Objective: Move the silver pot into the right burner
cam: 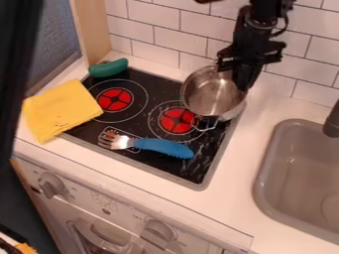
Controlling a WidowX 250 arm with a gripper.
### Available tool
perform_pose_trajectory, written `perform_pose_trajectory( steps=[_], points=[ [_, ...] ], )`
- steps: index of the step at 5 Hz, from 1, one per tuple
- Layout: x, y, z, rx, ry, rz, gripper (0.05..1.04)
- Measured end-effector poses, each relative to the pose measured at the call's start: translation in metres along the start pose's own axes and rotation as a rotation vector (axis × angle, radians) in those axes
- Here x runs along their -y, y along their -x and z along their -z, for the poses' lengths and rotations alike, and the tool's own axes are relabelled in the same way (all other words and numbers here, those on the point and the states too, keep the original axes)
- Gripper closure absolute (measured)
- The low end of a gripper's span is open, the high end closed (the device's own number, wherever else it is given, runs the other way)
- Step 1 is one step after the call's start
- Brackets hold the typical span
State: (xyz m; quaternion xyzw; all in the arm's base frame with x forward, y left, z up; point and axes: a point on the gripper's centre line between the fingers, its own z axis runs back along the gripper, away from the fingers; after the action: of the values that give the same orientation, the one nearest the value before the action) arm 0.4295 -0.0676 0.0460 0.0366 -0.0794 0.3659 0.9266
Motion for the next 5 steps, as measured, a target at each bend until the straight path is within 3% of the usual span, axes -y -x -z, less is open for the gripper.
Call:
perform_pose_trajectory(
  steps=[1, 2, 4, 5],
  points=[
    [0.009, -0.004, 0.012, -0.012, -0.039, 0.0, 0.993],
    [0.007, -0.004, 0.018, -0.017, -0.078, -0.035, 0.83],
    [0.001, 0.003, 0.03, -0.032, -0.093, -0.05, 0.242],
    [0.0, 0.006, 0.028, -0.035, -0.079, -0.047, 0.078]
  ],
)
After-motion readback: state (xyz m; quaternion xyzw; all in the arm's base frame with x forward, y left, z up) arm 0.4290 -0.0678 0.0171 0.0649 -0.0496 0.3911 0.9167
